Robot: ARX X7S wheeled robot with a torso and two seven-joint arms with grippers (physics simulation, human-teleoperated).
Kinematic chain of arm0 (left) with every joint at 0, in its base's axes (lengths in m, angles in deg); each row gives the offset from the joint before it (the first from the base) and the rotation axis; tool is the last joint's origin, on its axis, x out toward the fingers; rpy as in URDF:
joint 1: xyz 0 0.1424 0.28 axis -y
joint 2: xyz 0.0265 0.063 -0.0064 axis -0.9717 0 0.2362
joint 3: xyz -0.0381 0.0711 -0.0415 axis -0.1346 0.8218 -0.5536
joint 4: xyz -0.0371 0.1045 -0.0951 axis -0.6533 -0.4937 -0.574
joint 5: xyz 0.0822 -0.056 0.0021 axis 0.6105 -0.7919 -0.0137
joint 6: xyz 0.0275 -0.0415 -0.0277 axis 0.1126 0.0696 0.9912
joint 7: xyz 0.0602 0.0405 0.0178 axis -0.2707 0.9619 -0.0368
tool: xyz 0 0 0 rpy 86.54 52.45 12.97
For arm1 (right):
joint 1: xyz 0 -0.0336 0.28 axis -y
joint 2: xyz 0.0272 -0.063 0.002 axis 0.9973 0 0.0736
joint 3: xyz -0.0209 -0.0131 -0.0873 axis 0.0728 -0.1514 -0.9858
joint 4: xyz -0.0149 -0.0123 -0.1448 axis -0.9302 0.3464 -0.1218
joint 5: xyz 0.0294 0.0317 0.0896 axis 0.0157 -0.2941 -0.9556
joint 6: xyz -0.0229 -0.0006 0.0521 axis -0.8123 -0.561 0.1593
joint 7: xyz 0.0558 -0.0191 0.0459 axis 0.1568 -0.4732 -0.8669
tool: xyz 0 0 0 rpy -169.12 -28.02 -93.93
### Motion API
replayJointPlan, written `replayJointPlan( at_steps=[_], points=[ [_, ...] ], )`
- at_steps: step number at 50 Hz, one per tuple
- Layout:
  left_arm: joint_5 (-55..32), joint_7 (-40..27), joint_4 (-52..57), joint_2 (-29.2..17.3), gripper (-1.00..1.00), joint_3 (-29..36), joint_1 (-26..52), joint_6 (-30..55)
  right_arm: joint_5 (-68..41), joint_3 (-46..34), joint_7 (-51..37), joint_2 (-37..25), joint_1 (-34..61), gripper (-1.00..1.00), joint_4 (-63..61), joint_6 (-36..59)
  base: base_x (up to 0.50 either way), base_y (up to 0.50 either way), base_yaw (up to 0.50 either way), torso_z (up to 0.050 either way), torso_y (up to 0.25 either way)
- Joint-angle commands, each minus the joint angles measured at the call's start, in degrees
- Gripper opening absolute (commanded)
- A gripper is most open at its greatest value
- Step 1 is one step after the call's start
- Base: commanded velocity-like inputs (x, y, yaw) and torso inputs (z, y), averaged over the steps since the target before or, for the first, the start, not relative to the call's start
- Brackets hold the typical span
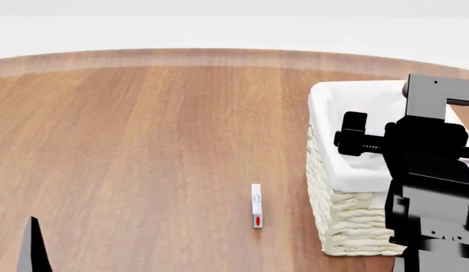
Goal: Pick up the tomato sauce, and put it in the basket.
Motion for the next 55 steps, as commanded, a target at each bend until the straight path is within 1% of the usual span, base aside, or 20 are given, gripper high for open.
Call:
replayJointPlan(
  at_steps=[1, 8, 9, 11, 12, 14, 15, 17, 20, 23, 25, 26, 28, 29, 33, 40, 42, 44, 45, 55],
  points=[
    [0.21, -0.14, -0.09, -0.03, 1.00, 0.32, 0.11, 0.03, 1.84, 2.02, 0.62, 0.17, -0.15, 1.00, -0.01, -0.17, 0.00, 0.00, 0.00, 0.000, 0.000],
    [-0.11, -0.20, -0.36, -0.15, 1.00, 0.20, 0.27, 0.00, 2.26, 2.84, 0.78, 0.35, -0.04, 1.00, -0.02, -0.85, 0.00, 0.00, 0.00, 0.000, 0.000],
    [-0.16, -0.20, -0.36, -0.17, 1.00, 0.19, 0.28, -0.05, 1.58, 3.79, 0.58, 0.42, 0.06, 1.00, -0.03, -4.20, 0.00, 0.00, 0.00, 0.000, 0.000],
    [-0.20, -0.22, -0.42, -0.19, 1.00, 0.19, 0.27, -0.09, 1.83, 3.72, 0.96, 0.73, 0.04, 1.00, -0.04, -6.85, 0.00, 0.00, 0.00, 0.000, 0.000],
    [-0.11, -0.21, -0.52, -0.19, 1.00, 0.26, 0.29, -0.10, 4.21, 1.62, -1.28, 1.16, -0.27, 1.00, -0.14, -10.98, 0.00, 0.00, 0.00, 0.000, 0.000],
    [-0.17, -0.24, -0.53, -0.22, 1.00, 0.27, 0.32, -0.06, 3.22, 2.15, 0.64, 1.59, -0.86, 1.00, -1.23, -14.05, 0.00, 0.00, 0.00, 0.000, 0.000],
    [-0.04, -0.26, -0.59, -0.21, 1.00, 0.32, 0.36, -0.04, 4.94, 0.95, -1.67, 1.75, -3.02, 1.00, -5.84, -13.81, 0.00, 0.00, 0.00, 0.000, 0.000],
    [-0.05, -0.27, -0.68, -0.16, 1.00, 0.42, 0.45, -0.01, 3.77, 1.42, 0.06, 2.38, -8.84, 1.00, -20.10, -7.16, 0.00, 0.00, 0.00, 0.000, 0.000],
    [0.04, -0.33, -0.59, -0.13, 1.00, 0.61, 0.70, 0.26, 6.35, -0.63, -1.68, 3.16, -16.49, 1.00, -38.29, -2.05, 0.00, 0.00, 0.00, 0.000, 0.000],
    [0.17, -0.33, -0.58, -0.11, 1.00, 0.81, 0.80, 0.34, 8.00, -2.23, -2.20, 3.60, -20.97, 1.00, -49.24, 0.36, 0.00, 0.00, 0.00, 0.000, 0.000],
    [0.63, -0.17, -0.96, 0.00, 1.00, 1.27, 0.76, 0.15, 10.95, -5.21, -2.71, 3.96, -24.86, 1.00, -58.34, 1.72, 0.00, 0.00, 0.00, 0.000, 0.000],
    [0.66, -0.17, -0.96, -0.01, 1.00, 1.32, 0.76, 0.15, 11.13, -5.44, -2.70, 3.97, -25.31, 1.00, -59.60, 2.05, 0.00, 0.00, 0.00, 0.000, 0.000],
    [0.60, -0.19, -0.77, -0.01, 1.00, 1.46, 0.83, 0.38, 13.00, -7.25, -2.98, 4.41, -28.05, 1.00, -67.34, 3.89, 0.00, 0.00, 0.00, 0.000, 0.000],
    [0.60, -0.21, -0.77, -0.02, 1.00, 1.47, 0.83, 0.38, 12.98, -7.27, -2.99, 4.39, -28.13, 1.00, -67.57, 4.04, 0.00, 0.00, 0.00, 0.000, 0.000],
    [0.43, -0.20, -0.69, -0.16, 1.00, 1.48, 0.99, 0.58, 15.66, -9.97, -3.51, 4.97, -32.77, 1.00, -79.12, 5.81, 0.00, 0.00, 0.00, 0.000, 0.000],
    [0.55, -0.13, -1.36, -0.11, 1.00, 1.78, 1.12, 0.40, 17.79, -11.89, -4.83, 4.88, -39.40, 1.00, -90.93, 5.23, 0.00, 0.00, 0.00, 0.000, 0.000],
    [0.67, -0.10, -1.49, -0.03, 1.00, 2.02, 1.26, 0.50, 15.14, -11.36, -3.31, 5.32, -41.11, 1.00, -93.61, 5.38, 0.00, 0.00, 0.00, 0.000, 0.000],
    [0.66, -0.09, -1.70, 0.06, 1.00, 2.13, 1.50, 0.61, 20.36, -14.04, -6.14, 3.81, -43.52, 1.00, -95.92, 2.35, 0.00, 0.00, 0.00, 0.000, 0.000],
    [0.65, -0.11, -1.71, 0.04, 1.00, 2.12, 1.53, 0.61, 19.03, -13.40, -5.97, 4.12, -44.49, 1.00, -97.47, 2.09, 0.00, 0.00, 0.00, 0.000, 0.000],
    [0.75, -0.07, -1.84, 0.11, 1.00, 2.68, 1.89, 0.85, 25.70, -15.73, -9.47, 3.31, -54.90, 1.00, -113.10, 2.16, 0.00, 0.00, 0.00, 0.000, 0.000]
  ],
)
